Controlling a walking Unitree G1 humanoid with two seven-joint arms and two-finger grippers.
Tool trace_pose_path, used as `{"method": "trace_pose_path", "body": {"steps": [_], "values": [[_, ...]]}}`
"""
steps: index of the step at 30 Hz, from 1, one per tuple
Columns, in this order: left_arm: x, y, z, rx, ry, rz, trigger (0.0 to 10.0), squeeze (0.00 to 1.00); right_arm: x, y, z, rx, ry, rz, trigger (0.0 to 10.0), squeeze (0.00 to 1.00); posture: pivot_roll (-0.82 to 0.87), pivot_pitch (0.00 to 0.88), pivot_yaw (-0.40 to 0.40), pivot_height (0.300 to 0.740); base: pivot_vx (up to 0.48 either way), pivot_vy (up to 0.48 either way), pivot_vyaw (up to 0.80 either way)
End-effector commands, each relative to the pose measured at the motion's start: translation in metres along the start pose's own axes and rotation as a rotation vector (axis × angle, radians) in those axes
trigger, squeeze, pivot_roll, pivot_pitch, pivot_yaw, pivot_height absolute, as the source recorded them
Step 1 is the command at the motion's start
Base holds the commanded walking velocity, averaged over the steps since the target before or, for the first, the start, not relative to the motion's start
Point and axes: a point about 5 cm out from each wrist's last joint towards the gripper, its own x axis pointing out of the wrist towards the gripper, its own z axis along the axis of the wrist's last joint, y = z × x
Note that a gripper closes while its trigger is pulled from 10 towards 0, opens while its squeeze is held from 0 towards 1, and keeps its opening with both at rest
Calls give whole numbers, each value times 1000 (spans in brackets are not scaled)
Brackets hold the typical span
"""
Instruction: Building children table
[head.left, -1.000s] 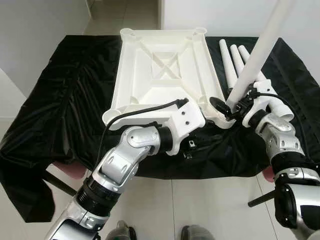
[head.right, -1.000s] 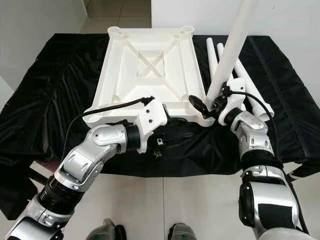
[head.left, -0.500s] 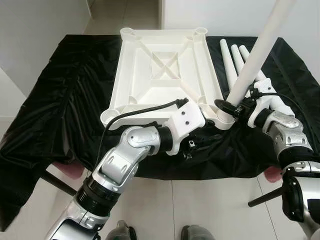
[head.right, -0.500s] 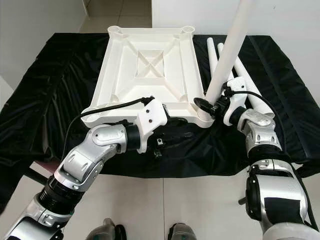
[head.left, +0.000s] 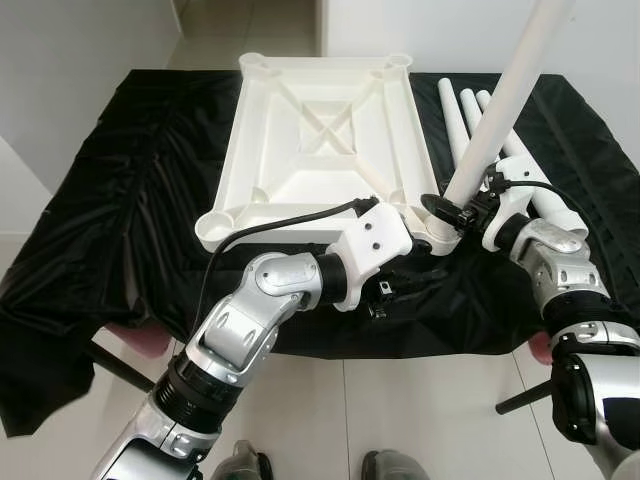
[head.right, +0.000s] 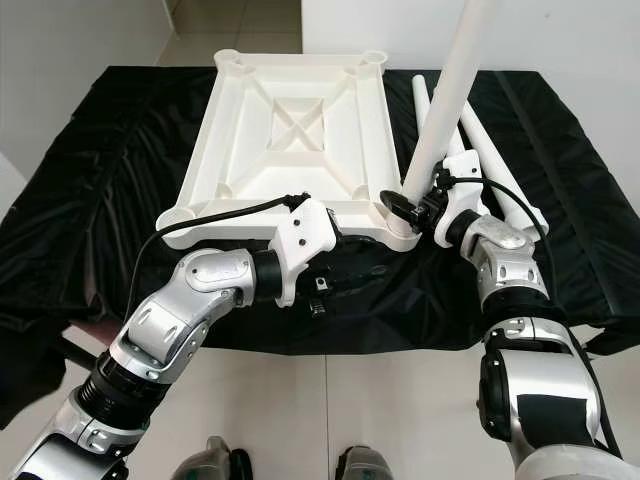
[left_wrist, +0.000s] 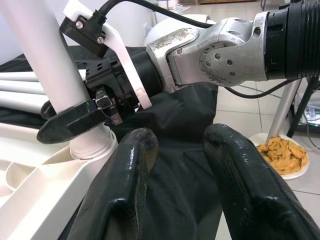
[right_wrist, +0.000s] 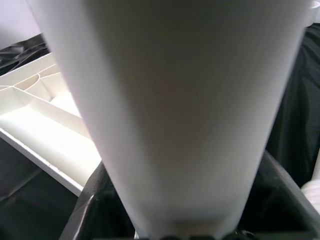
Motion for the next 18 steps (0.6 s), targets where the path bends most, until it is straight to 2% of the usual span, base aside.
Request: {"method": "trace_pose_path", "body": {"steps": [1,4,7,8,10,12,13,14,15,16,17,18], "values": [[1,0,1,4,0,25,10000,0,-1,-3,3,47,-59,-95,10000,0,-57,81,51,740,0,0,0],[1,0,1,3,0,23,10000,0,0,-2,6,65,-96,-150,10000,0,-57,81,51,740,0,0,0],[1,-2,1,1,-1,15,10000,0,0,0,10,105,-162,-312,10000,0,-61,77,51,740,0,0,0],[1,-2,1,1,-1,15,10000,0,0,0,10,105,-162,-312,10000,0,-61,77,51,740,0,0,0],[1,-3,1,0,-2,14,10000,0,-1,1,11,120,-185,-392,10000,0,-62,76,52,740,0,0,0],[1,-3,1,0,-2,14,10000,0,-1,1,11,120,-185,-392,10000,0,-62,76,52,740,0,0,0],[2,-3,0,0,-2,13,10000,0,-3,1,11,119,-193,-465,10000,0,-64,77,52,740,0,0,0],[2,-3,0,0,-2,13,10000,0,-3,1,11,119,-193,-465,10000,0,-64,77,52,740,0,0,0],[2,-3,0,-1,-2,11,10000,0,-6,1,10,126,-207,-572,10000,0,-64,76,53,740,0,0,0],[2,-3,0,-1,-2,11,10000,0,-6,1,10,126,-207,-572,10000,0,-64,76,53,740,0,0,0],[2,-3,0,-1,-3,9,10000,0,-9,1,8,126,-213,-671,10000,0,-64,76,53,740,0,0,0],[2,-3,0,-1,-3,9,10000,0,-9,1,8,126,-213,-671,10000,0,-64,76,53,740,0,0,0]]}}
